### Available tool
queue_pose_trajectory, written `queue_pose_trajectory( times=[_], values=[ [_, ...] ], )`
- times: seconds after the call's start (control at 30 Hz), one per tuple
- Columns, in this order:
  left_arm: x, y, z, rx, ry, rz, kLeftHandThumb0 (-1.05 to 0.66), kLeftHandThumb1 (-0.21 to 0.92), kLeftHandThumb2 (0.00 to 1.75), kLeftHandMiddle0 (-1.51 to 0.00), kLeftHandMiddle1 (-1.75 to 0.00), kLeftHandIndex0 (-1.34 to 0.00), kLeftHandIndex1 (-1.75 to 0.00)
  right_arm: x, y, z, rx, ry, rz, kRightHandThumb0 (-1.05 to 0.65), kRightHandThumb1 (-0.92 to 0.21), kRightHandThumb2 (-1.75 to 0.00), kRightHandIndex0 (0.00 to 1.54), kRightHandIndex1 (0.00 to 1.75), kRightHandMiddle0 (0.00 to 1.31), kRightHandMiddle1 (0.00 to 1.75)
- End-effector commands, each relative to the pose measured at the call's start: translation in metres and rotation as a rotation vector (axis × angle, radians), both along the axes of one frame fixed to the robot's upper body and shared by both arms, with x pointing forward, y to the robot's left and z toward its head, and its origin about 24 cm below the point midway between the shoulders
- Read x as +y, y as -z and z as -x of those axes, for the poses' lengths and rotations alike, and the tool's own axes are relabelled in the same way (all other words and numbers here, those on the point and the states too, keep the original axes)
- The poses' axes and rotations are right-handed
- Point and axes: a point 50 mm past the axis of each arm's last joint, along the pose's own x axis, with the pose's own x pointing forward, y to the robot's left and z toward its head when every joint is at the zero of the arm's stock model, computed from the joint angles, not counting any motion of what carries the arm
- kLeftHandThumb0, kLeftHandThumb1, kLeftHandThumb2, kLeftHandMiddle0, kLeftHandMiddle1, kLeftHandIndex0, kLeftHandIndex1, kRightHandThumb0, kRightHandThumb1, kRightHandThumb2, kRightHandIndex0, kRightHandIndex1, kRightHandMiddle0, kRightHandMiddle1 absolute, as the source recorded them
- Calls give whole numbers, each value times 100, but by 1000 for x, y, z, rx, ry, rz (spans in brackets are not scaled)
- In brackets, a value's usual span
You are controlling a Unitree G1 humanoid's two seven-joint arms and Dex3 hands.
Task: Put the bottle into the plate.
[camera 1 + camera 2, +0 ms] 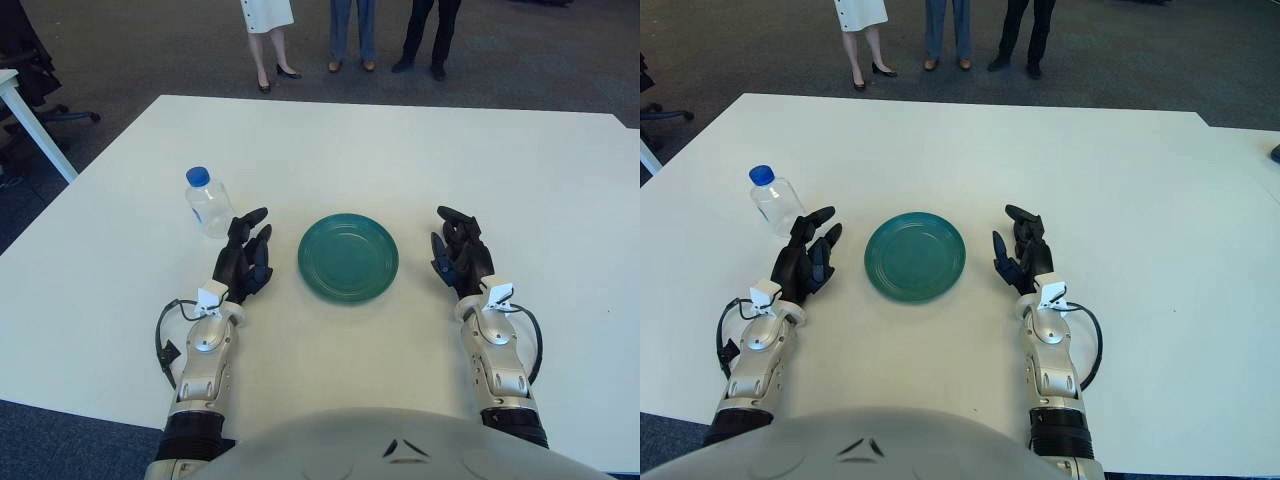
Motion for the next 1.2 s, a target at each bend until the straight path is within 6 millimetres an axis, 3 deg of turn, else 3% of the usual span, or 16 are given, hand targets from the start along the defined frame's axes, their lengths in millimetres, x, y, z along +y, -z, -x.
queue_pose_trajectory(
  times=[0.0,0.3,0.53,0.77,0.9,0.97,1.17],
  values=[
    [2,4,1,19,4,-13,-71,92,72,-46,-1,-5,-89,-2,8,2,48,13,0,-59,-92,-50,53,3,2,87],
    [1,3,5,10,16,-23,-72,92,73,-46,0,-4,-89,-1,8,1,55,15,-7,-59,-92,-49,54,3,2,88],
    [-5,-9,13,-16,-92,-19,-73,92,68,-48,-1,-4,-87,1,9,0,69,8,-3,-58,-92,-49,55,4,2,88],
    [-13,-37,22,-182,-148,-96,-77,92,62,-44,0,-5,-85,3,10,-2,75,3,-1,-58,-92,-49,56,4,1,87],
    [-18,-41,26,-281,-157,-156,-85,92,58,-33,0,-1,-80,5,12,-4,78,-3,-1,-57,-92,-50,55,4,0,87],
    [-20,-43,27,-320,-150,-182,-88,92,56,-26,0,-1,-72,6,13,-4,80,-4,-5,-56,-92,-49,55,4,0,87],
    [-20,-44,28,-357,-159,-261,-102,92,53,-8,0,0,-28,8,16,-7,86,-9,-7,-54,-92,-48,57,4,0,87]
  ],
)
